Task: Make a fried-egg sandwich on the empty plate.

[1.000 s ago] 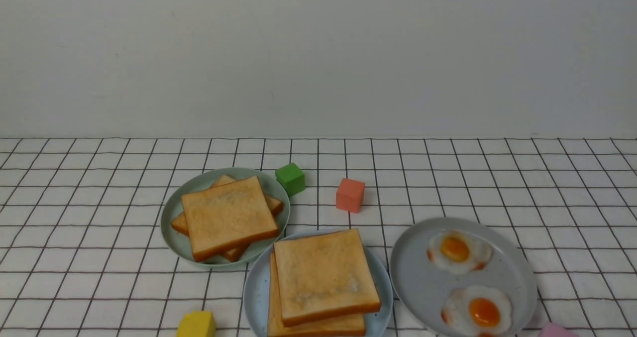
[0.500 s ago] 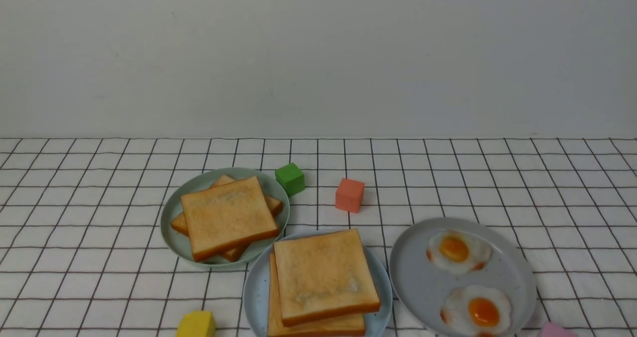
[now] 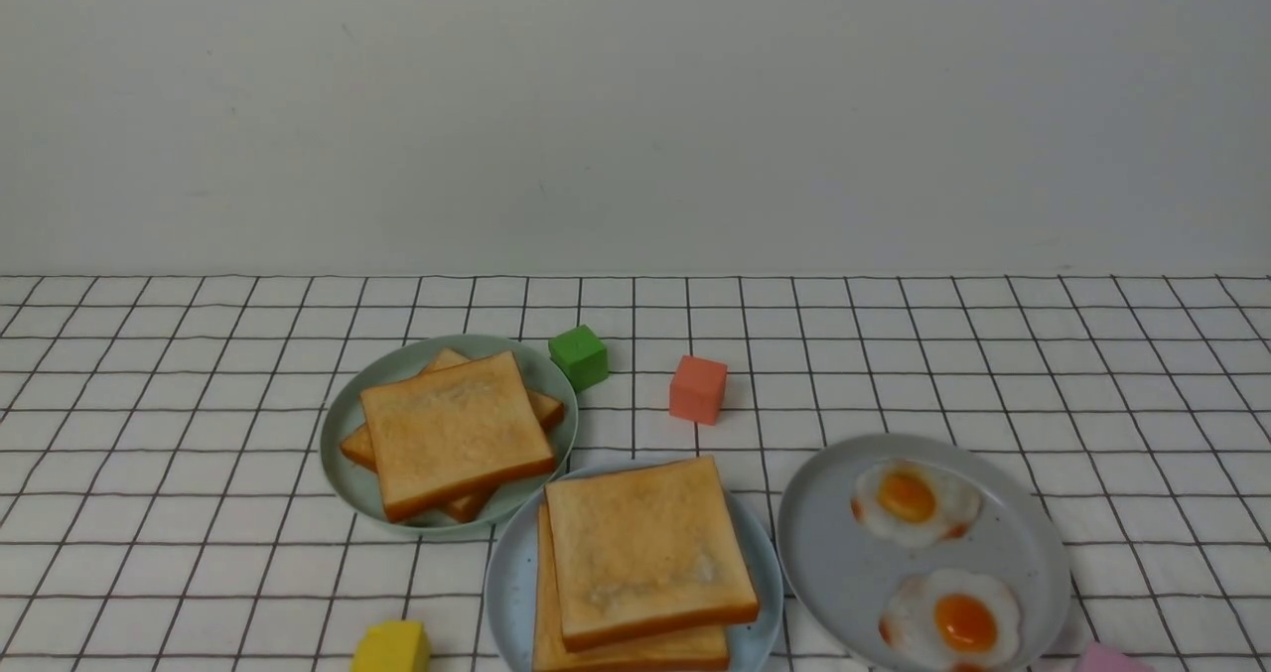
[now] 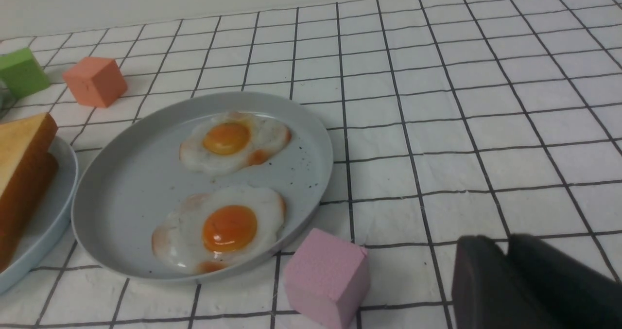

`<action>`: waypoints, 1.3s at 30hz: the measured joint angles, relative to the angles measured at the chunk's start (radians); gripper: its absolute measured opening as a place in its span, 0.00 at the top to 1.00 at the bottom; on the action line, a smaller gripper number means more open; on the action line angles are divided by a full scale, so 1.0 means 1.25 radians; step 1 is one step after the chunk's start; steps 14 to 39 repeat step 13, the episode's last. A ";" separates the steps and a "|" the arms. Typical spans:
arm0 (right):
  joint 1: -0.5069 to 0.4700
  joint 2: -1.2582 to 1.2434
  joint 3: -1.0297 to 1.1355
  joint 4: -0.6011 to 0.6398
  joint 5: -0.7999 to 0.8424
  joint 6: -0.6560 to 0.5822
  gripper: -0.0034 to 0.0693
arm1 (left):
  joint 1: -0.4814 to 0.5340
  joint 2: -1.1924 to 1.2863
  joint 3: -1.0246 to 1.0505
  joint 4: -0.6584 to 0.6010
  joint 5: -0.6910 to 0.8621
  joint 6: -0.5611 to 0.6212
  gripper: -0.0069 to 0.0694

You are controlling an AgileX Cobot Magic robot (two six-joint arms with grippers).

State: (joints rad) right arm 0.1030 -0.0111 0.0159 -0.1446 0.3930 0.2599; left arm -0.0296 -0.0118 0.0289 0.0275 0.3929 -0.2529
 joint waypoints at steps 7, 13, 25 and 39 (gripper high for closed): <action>0.000 0.000 0.000 0.000 0.000 -0.001 0.80 | 0.000 0.000 0.000 0.000 0.000 0.000 0.83; 0.000 0.000 0.000 0.000 0.000 -0.001 0.79 | 0.000 0.000 0.000 0.000 0.000 0.000 0.82; 0.000 0.000 0.000 0.000 0.000 -0.001 0.79 | 0.000 0.000 0.000 0.000 0.000 0.000 0.82; 0.000 0.000 0.000 0.000 0.000 -0.001 0.79 | 0.000 0.000 0.000 0.000 0.000 0.000 0.82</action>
